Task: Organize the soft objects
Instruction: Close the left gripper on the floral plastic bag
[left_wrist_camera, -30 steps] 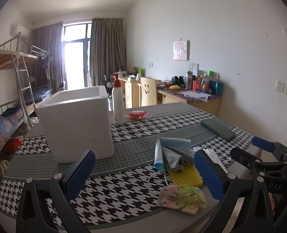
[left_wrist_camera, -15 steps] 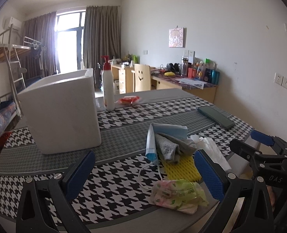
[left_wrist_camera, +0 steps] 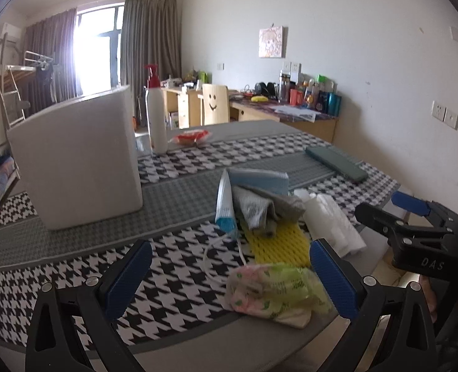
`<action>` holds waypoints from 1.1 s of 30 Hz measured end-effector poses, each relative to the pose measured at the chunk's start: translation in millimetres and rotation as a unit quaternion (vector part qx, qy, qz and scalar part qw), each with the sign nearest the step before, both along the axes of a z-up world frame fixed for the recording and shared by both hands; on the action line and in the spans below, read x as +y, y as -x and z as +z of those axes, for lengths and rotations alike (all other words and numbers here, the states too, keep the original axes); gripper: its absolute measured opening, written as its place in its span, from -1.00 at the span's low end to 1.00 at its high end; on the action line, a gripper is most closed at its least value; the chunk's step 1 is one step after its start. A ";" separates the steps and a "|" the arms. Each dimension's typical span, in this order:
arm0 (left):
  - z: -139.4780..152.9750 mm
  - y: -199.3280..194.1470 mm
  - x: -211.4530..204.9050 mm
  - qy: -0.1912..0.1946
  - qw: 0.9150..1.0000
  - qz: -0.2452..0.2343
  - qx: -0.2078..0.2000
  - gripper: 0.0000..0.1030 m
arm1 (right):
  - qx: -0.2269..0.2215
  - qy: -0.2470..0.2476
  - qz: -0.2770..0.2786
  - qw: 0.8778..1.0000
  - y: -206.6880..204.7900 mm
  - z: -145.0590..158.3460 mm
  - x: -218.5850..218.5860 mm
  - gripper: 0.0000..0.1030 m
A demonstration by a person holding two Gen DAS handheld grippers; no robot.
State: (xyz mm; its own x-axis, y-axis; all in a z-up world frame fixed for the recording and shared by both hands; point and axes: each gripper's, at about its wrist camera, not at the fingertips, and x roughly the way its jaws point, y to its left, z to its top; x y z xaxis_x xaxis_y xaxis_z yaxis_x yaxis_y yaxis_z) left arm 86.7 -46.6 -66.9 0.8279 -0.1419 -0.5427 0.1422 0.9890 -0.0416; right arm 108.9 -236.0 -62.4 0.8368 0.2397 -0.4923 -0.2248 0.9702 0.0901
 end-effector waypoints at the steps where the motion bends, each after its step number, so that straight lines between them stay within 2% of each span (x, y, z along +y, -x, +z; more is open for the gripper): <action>1: -2.2 -0.6 -1.5 0.000 1.000 -0.001 0.003 0.98 | 0.002 0.000 -0.001 1.000 -0.7 -2.3 0.2 0.94; 8: -17.0 -0.8 -12.2 -0.007 0.999 -0.027 0.029 0.98 | 0.020 0.004 -0.007 1.000 -5.6 -14.3 -0.2 0.94; 19: -32.3 -3.8 -23.9 -0.015 0.997 -0.051 0.048 0.98 | 0.032 0.002 -0.018 0.999 -9.1 -22.2 -7.9 0.94; 21: -34.6 -4.8 -26.5 -0.017 0.997 -0.055 0.050 0.94 | 0.034 0.001 -0.018 0.999 -9.9 -23.4 -8.0 0.94; 25: -39.0 -8.2 -25.7 -0.013 0.996 -0.063 0.059 0.67 | 0.040 0.000 -0.019 0.999 -11.7 -26.5 -8.6 0.94; 31: -41.3 -6.6 -24.6 -0.021 0.996 -0.063 0.058 0.62 | 0.044 -0.002 -0.018 0.999 -14.5 -28.8 -8.5 0.94; 33: -40.5 -4.0 -23.6 -0.021 0.996 -0.063 0.054 0.53 | 0.045 -0.001 -0.018 0.999 -14.5 -29.6 -7.6 0.94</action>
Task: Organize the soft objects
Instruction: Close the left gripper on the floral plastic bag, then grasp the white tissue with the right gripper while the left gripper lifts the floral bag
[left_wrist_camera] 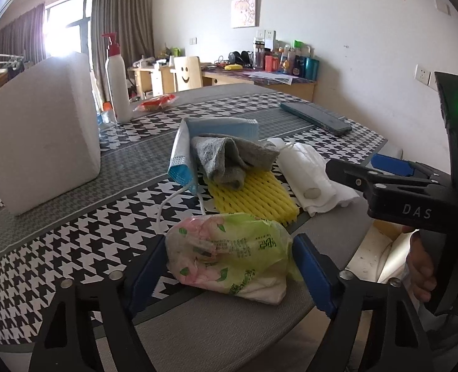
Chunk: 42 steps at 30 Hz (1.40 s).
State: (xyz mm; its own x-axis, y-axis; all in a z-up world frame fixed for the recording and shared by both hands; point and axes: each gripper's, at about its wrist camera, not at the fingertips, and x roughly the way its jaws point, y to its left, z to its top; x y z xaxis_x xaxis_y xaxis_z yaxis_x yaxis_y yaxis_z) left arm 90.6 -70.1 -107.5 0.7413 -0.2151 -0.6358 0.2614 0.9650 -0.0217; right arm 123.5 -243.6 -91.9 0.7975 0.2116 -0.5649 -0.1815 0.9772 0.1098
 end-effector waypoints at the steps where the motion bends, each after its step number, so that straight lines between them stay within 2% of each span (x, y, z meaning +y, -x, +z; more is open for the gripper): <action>1: 0.2 0.9 0.0 -0.001 1.000 -0.001 -0.001 0.51 | 0.000 0.001 0.000 1.000 -0.8 -0.5 0.3 0.94; 8: 2.6 5.7 7.2 0.013 1.000 -0.002 -0.002 0.32 | 0.015 0.009 -0.002 1.000 -5.5 -2.7 3.4 0.94; 20: 12.2 15.2 17.5 0.020 1.000 -0.004 -0.014 0.23 | 0.028 0.023 0.002 0.999 -11.7 -7.2 13.5 0.94; 27: 17.8 20.6 26.9 0.029 0.999 0.000 -0.020 0.23 | 0.041 0.035 0.010 0.998 -15.6 -11.5 21.4 0.59; 35: 25.1 23.9 34.6 0.036 0.999 0.008 -0.030 0.23 | 0.028 0.011 -0.003 1.000 -8.3 -0.1 9.9 0.59; 38: 27.3 24.6 35.8 0.038 0.999 0.010 -0.034 0.23 | 0.033 0.011 -0.014 0.999 -11.5 -0.2 5.7 0.46; 40: 27.9 25.5 37.0 0.038 0.999 0.013 -0.035 0.23 | 0.048 0.017 -0.024 0.998 -17.6 -5.1 5.2 0.29; 42: 27.5 25.1 38.5 0.038 0.999 0.013 -0.034 0.23 | 0.065 0.018 -0.025 0.997 -23.0 -10.4 5.2 0.20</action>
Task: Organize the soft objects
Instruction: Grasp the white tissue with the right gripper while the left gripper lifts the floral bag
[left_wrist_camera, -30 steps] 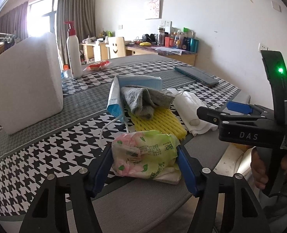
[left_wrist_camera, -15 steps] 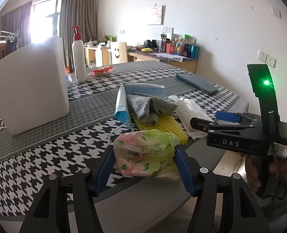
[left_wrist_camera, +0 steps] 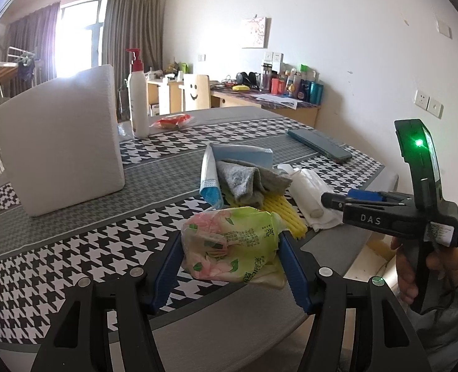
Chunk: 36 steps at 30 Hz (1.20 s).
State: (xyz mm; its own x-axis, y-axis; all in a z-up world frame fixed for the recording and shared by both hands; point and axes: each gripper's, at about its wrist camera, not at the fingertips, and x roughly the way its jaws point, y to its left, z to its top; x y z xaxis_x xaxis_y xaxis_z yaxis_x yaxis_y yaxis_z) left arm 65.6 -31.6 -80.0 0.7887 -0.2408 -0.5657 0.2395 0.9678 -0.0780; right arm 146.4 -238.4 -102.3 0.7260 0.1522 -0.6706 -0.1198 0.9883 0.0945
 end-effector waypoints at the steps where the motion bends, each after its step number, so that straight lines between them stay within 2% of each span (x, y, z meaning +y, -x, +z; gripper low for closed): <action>1: 0.1 0.2 1.0 0.000 1.000 0.002 0.000 0.23 | -0.001 0.006 -0.002 1.000 -0.4 -1.0 1.8 0.18; 5: -0.2 2.3 6.5 0.004 1.000 0.008 -0.002 0.23 | 0.002 0.017 0.008 1.000 -0.7 -0.7 10.0 0.15; 9: -1.3 3.6 12.4 0.004 1.000 0.014 -0.002 0.23 | 0.006 0.017 0.023 1.000 -1.9 1.5 18.7 0.00; 14: 0.1 4.2 21.3 0.009 1.000 0.022 -0.004 0.23 | 0.008 0.047 0.025 0.999 -5.2 -0.4 30.3 -0.21; 19: 1.2 5.3 26.2 0.010 1.000 0.027 -0.005 0.23 | 0.013 0.052 0.037 0.998 -8.9 0.5 41.5 -0.68; 22: 4.9 5.0 29.7 0.008 0.999 0.032 -0.007 0.23 | 0.018 0.042 0.041 0.998 -10.6 1.0 40.4 -0.85; 25: 9.6 3.0 30.5 0.007 0.999 0.035 -0.010 0.23 | 0.025 0.029 0.042 0.998 -13.2 3.8 37.8 -0.89; 36: 25.7 -5.6 37.3 0.009 0.999 0.044 -0.023 0.23 | -0.017 0.009 0.031 0.999 -9.0 37.4 29.2 -0.89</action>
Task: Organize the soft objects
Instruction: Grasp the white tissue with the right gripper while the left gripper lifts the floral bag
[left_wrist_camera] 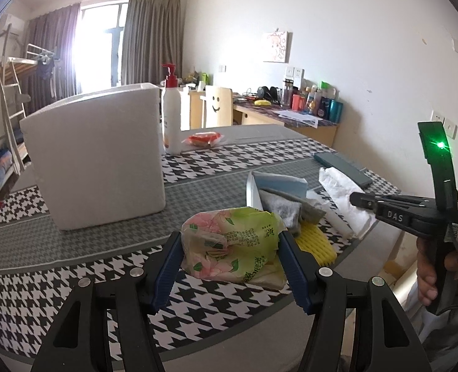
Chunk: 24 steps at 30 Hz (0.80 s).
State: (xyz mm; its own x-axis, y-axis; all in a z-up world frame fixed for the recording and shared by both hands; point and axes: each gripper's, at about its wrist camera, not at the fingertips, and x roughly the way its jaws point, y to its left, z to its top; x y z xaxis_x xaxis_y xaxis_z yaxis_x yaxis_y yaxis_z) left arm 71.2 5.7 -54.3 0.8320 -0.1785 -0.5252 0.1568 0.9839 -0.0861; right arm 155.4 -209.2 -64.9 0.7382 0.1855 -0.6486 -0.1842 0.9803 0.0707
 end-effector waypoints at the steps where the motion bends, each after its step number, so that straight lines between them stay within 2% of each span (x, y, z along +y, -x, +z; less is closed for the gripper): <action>1: 1.3 -1.1 0.9 0.000 1.000 0.001 -0.001 0.23 | -0.003 -0.001 0.000 1.000 -0.6 2.6 -0.2 -0.89; 24: 25.9 -14.2 13.3 -0.012 0.999 0.016 -0.029 0.23 | -0.045 -0.023 0.009 0.999 3.0 36.3 6.1 -0.89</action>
